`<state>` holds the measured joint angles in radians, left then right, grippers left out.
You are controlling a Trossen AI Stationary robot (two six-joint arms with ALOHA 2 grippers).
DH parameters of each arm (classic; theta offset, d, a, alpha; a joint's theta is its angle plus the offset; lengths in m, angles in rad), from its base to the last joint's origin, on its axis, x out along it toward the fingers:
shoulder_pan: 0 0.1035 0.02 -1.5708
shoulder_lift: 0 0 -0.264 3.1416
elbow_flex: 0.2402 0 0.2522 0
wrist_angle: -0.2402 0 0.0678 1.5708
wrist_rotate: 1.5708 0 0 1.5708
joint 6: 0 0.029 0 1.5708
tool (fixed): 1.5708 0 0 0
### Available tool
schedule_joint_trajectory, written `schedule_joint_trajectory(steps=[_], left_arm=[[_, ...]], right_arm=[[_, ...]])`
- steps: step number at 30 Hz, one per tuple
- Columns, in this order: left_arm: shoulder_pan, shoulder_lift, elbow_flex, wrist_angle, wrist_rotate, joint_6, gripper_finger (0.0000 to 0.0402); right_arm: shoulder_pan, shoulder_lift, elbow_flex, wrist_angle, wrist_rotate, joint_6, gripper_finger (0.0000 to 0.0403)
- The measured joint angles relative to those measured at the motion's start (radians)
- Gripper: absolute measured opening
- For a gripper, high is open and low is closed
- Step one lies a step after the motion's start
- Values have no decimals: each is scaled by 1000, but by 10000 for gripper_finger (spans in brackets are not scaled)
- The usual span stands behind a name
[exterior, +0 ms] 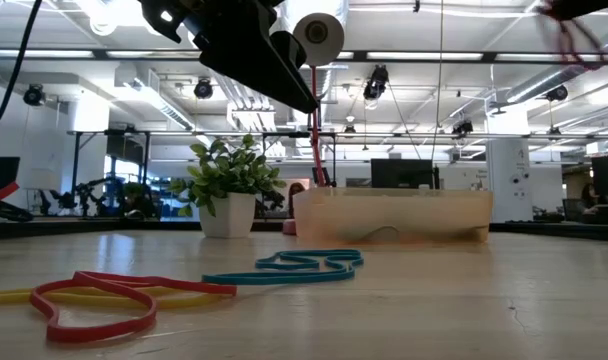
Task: Pick and place rubber bands into bin
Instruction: Put the right red rubberband into the orange container
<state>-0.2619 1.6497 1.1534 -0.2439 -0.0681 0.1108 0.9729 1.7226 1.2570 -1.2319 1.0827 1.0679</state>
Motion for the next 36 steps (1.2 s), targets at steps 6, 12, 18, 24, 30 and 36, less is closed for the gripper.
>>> schedule_joint_trajectory(steps=[6,12,18,24,30,36], left_arm=[[0,0,0,6,0,0,136],[0,0,0,8,0,0,136],[0,0,0,9,0,0,136],[0,0,-2,9,0,0,136],[0,0,-3,9,0,1,136],[0,0,-4,10,0,1,136]], right_arm=[[-127,0,-32,1,62,-25,9],[-266,-1,-78,4,145,-24,9],[-399,-7,-124,8,152,-28,9],[-487,-52,-175,13,152,-29,8],[-549,-154,-213,21,152,-62,8],[-588,-310,-264,117,125,-179,8]])
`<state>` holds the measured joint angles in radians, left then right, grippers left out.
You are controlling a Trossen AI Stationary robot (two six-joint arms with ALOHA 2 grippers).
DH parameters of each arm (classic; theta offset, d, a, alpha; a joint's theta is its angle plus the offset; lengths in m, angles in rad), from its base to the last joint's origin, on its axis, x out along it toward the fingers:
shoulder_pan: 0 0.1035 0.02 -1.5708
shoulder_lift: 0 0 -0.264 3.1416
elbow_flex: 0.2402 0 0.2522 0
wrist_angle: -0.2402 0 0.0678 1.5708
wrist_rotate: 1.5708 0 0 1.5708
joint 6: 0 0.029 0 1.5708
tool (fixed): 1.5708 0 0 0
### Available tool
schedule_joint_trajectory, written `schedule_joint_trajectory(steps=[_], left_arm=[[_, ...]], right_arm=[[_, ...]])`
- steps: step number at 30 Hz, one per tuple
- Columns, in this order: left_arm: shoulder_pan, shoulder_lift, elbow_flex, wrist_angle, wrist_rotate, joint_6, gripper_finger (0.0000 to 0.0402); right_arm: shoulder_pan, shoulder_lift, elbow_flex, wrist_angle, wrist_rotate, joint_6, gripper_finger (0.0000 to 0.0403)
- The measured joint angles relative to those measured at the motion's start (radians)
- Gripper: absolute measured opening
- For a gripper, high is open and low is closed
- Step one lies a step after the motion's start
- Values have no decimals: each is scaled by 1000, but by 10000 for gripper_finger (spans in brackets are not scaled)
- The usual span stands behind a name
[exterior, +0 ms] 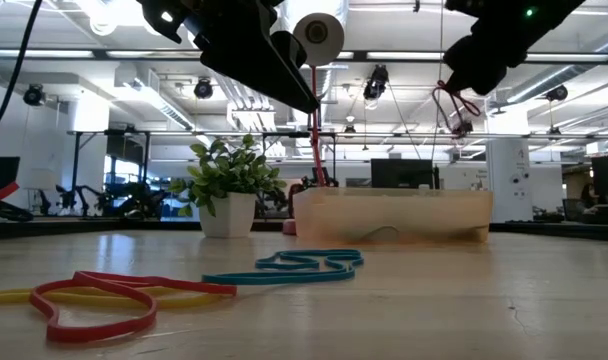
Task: Pick and place rubber bands into bin
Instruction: Put the right red rubberband into the orange container
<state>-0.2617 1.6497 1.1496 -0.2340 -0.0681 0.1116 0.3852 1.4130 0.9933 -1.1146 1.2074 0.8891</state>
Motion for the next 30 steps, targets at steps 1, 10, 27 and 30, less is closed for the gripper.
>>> schedule_joint_trajectory(steps=[1,10,27,30], left_arm=[[0,0,0,1,0,0,136],[0,0,0,12,0,0,136],[0,0,-3,17,0,9,136],[0,0,-12,16,0,4,136]], right_arm=[[-9,-29,-8,27,-17,-34,8],[-146,-244,-143,455,-286,-450,8],[-532,-215,-331,872,-858,-690,8],[-561,-187,-335,888,-918,-689,8]])
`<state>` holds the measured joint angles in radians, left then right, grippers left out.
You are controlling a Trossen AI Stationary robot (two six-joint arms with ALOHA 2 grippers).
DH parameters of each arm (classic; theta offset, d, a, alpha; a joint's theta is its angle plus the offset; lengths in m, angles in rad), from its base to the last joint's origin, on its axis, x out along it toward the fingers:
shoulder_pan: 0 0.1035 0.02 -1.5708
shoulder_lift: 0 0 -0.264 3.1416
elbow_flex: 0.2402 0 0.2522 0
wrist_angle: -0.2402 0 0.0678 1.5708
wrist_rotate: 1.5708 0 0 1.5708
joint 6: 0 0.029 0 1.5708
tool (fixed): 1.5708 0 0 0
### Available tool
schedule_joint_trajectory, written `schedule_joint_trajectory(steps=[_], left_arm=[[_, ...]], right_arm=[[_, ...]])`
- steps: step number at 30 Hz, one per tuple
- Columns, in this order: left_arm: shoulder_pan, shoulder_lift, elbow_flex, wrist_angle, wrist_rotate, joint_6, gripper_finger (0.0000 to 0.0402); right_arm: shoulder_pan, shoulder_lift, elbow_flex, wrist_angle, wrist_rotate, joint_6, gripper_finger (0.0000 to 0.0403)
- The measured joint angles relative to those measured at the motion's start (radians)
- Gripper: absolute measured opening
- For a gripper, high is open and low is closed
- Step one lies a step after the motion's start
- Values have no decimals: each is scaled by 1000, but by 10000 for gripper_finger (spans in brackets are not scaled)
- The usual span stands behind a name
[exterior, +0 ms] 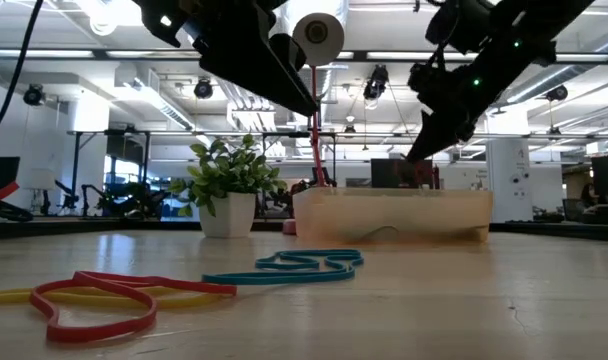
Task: Pick and place rubber bands into bin
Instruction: Put the right red rubberband into the orange container
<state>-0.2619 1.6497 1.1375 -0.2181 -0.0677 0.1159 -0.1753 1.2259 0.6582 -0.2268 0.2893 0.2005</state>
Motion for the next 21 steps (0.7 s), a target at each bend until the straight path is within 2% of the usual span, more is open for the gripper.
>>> schedule_joint_trajectory(steps=[5,9,17,21], left_arm=[[0,0,-18,2,0,-5,136],[0,0,-32,20,0,-6,136],[0,0,-44,24,1,-57,136],[-2,0,-58,1,16,-118,136]], right_arm=[[-20,58,6,8,-92,-6,9],[-19,102,14,36,-144,-71,19],[-19,139,35,59,-179,-85,107],[-14,117,37,47,-246,-105,142]])
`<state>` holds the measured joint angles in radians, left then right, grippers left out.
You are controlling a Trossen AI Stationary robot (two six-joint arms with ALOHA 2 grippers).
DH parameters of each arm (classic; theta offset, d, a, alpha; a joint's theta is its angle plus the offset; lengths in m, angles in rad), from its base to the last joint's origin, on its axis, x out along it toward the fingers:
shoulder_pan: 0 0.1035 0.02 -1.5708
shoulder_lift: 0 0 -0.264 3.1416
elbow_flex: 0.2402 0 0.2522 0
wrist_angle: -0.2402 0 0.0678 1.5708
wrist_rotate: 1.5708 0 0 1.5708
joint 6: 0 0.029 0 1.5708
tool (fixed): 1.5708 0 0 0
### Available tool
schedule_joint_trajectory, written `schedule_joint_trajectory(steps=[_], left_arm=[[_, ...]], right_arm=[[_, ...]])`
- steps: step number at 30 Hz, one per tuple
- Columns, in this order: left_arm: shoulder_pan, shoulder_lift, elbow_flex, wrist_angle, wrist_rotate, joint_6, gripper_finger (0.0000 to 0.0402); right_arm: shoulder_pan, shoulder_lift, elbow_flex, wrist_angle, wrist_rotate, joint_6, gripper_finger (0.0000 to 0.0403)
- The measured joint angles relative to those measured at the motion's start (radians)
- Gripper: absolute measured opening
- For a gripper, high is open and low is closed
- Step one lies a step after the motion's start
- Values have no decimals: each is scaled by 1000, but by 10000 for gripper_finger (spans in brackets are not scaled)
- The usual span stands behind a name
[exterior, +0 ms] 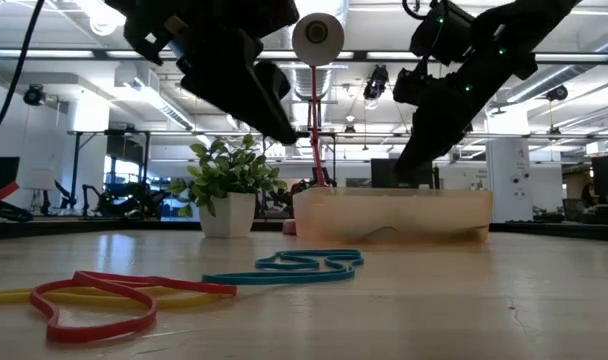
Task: Pick and place rubber bands into bin
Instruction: Put the right red rubberband into the orange container, then put the red rubberband into the orange container
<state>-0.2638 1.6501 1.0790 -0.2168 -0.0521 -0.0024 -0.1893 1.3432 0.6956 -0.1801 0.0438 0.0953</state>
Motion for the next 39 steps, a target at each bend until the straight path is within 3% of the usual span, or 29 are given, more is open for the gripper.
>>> schedule_joint_trajectory(steps=[6,10,17,24,28,33,39], left_arm=[[-4,0,-8,-35,17,-80,136],[-33,0,-9,-61,91,-104,136],[-118,0,-25,-64,171,-195,136],[-193,0,-44,40,172,-231,136],[-221,0,-76,152,166,-231,136],[-241,23,-79,165,86,-226,136],[-248,102,-81,209,77,-229,136]], right_arm=[[1,-38,0,-23,-24,-14,169],[18,-62,0,-57,-148,-59,175],[166,-78,0,-44,-176,-130,166],[315,-80,-1,-40,-169,-66,152],[424,-80,-1,-38,-79,-8,149],[579,-80,-2,16,62,34,148],[739,-80,-2,103,227,33,148]])
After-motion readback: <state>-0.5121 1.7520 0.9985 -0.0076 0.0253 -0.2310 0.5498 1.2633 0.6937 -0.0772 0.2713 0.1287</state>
